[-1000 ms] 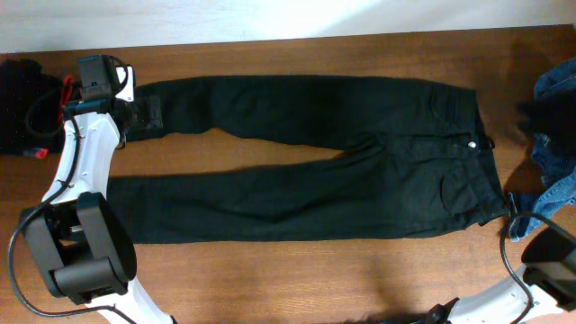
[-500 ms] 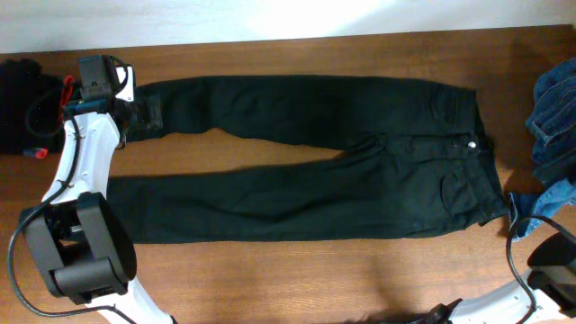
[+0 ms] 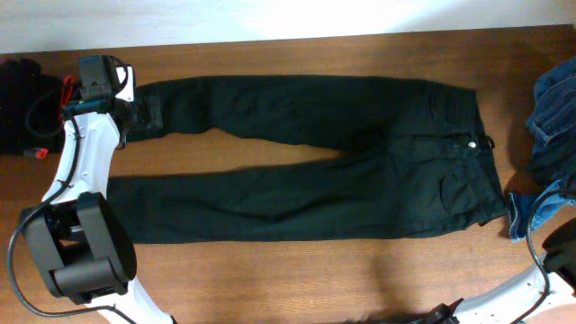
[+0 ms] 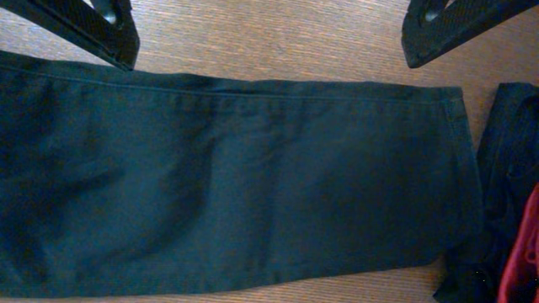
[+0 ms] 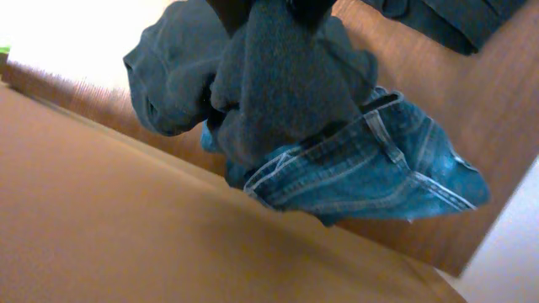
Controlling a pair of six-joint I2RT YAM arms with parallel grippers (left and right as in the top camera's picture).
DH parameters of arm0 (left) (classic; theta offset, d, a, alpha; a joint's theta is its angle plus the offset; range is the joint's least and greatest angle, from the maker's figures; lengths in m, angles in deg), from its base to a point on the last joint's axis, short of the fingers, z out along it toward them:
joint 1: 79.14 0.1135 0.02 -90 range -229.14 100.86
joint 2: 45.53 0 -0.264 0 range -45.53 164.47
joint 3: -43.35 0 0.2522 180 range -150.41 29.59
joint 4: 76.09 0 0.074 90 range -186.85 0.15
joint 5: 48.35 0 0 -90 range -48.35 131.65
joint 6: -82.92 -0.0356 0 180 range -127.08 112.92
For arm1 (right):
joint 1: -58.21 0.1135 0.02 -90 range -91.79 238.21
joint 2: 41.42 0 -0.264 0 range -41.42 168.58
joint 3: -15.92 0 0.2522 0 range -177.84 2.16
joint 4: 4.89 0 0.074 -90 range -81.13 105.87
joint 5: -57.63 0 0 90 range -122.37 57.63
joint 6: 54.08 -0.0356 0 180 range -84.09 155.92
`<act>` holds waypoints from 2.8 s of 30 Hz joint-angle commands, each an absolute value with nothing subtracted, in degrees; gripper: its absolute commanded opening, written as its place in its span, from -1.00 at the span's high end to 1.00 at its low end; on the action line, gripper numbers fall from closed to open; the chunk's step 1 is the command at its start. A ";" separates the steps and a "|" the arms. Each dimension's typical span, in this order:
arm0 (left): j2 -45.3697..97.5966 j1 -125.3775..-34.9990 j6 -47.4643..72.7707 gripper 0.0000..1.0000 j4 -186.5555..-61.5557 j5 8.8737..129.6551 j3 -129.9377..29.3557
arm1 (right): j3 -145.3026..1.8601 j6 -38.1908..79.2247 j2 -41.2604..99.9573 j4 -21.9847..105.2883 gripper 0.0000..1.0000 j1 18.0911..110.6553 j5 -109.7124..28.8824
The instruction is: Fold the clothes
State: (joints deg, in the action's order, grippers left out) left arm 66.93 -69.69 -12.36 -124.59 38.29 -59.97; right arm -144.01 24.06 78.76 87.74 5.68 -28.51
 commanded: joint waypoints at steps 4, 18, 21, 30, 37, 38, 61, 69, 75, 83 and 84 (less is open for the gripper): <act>65.34 -69.60 -11.82 -0.99 -124.66 38.93 -60.78 | -144.03 23.38 79.94 87.85 -0.84 5.57 -29.15; 65.34 -69.60 -11.82 -0.99 -124.66 38.91 -60.78 | -144.06 25.06 76.70 88.83 -0.97 6.44 -41.52; 65.34 -69.60 -11.82 -0.99 -124.66 38.93 -60.78 | -144.06 28.08 75.06 89.73 -0.97 7.84 -47.97; 65.34 -69.60 -11.82 -0.99 -124.66 38.91 -60.78 | -143.99 31.01 72.85 100.68 -0.97 18.48 -50.17; 65.34 -69.60 -11.82 -0.99 -124.66 38.91 -60.78 | -143.99 31.03 72.94 100.81 -0.97 25.96 -50.17; 65.34 -69.60 -11.82 -0.99 -124.66 38.91 -60.78 | -143.99 31.03 72.94 100.81 -0.97 26.83 -50.15; 65.34 -69.60 -11.82 -0.99 -124.66 38.93 -60.78 | -143.99 31.01 72.94 100.81 -0.97 28.93 -49.76; 65.34 -69.60 -11.82 -0.99 -124.66 38.93 -60.78 | -143.99 31.03 72.94 100.81 -0.97 28.93 -49.76; 65.34 -69.60 -11.82 -0.99 -124.66 38.93 -60.78 | -143.99 31.01 72.94 100.81 -0.98 28.93 -49.76; 65.34 -69.60 -11.82 -0.99 -124.66 38.91 -60.78 | -143.99 31.01 72.94 100.81 -0.98 28.93 -49.76; 65.34 -69.60 -11.82 -0.99 -124.63 38.91 -60.78 | -143.99 31.01 72.94 100.81 -0.98 28.93 -49.76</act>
